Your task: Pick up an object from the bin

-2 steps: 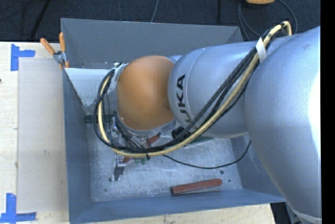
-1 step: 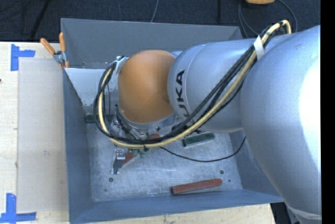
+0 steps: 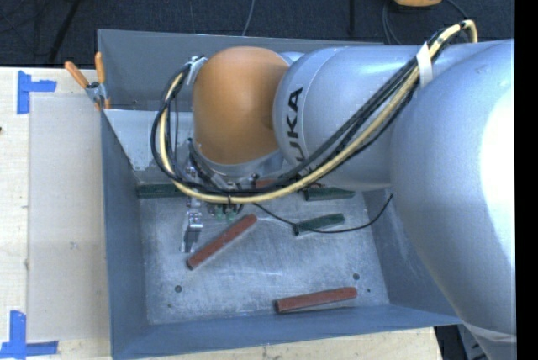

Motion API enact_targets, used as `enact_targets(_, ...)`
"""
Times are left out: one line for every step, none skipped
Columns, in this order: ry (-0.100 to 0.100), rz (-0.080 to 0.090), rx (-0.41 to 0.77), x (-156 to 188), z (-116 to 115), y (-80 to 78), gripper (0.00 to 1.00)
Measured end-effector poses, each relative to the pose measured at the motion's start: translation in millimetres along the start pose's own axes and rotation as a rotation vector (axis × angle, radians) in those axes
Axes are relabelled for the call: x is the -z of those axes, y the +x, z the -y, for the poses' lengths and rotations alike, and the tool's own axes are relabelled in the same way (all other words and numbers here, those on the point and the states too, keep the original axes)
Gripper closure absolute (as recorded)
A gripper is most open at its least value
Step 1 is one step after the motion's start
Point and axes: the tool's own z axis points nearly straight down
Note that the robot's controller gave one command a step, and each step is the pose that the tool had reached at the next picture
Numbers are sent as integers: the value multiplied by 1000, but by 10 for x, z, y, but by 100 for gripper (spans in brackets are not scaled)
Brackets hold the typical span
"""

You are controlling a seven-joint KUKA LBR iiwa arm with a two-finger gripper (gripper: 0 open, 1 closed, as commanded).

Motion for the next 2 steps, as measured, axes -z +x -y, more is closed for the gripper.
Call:
enact_targets(-4,12,196,-305,380,72,0)
enact_targets(-4,11,448,-918,497,533,100)
